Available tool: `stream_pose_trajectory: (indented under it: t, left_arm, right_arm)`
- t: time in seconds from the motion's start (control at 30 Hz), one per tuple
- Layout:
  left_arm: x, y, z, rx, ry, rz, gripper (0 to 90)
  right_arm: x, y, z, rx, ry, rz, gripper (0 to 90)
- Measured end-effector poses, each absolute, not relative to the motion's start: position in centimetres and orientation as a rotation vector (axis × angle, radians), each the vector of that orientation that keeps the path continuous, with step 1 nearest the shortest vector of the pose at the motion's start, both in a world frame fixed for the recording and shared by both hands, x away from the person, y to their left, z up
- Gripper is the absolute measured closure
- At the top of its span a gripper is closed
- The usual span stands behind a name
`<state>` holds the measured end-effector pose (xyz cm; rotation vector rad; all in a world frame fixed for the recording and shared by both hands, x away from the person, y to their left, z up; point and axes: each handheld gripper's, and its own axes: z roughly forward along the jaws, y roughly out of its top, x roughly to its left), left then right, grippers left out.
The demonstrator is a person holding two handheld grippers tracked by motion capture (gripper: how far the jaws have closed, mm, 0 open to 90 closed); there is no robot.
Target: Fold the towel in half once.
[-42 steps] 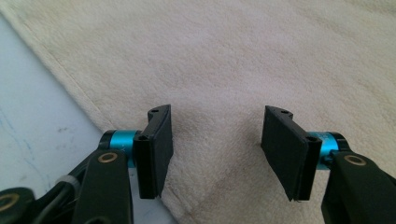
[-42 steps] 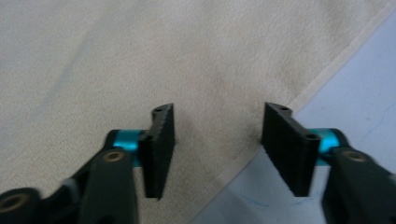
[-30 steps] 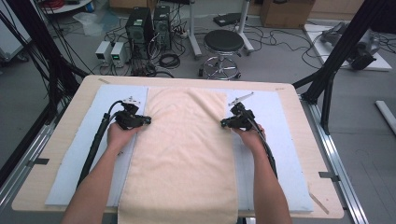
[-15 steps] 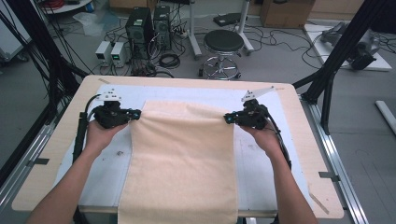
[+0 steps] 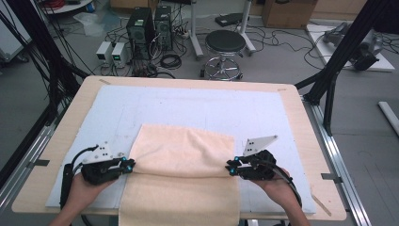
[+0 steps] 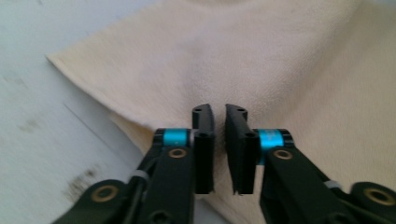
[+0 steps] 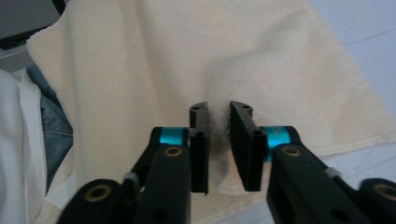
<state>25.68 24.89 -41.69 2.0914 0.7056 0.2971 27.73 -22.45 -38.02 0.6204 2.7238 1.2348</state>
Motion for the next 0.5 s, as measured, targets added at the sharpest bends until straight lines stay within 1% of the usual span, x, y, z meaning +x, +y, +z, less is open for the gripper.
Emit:
stream_pose_trajectory:
  t: [0.07,0.17,0.3,0.47,0.5]
  left_arm:
    - [25.6,25.2,-41.4,2.083,0.711,0.286,70.0]
    - [26.4,25.4,-40.3,2.07,0.706,0.316,67.1]
    - [28.5,24.9,-39.6,2.058,0.721,0.339,61.2]
    - [31.9,24.1,-40.6,2.033,0.782,0.326,56.0]
    - [32.5,24.0,-40.8,2.037,0.796,0.339,55.6]
  right_arm:
    - [27.8,-22.7,-38.4,0.652,2.718,1.249,63.4]
    - [28.8,-23.4,-38.2,0.706,2.689,1.301,57.2]
    - [30.8,-23.5,-38.2,0.743,2.637,1.288,53.8]
    - [33.5,-23.0,-40.0,0.827,2.622,1.168,50.7]
    - [34.0,-23.0,-40.3,0.854,2.615,1.151,50.5]
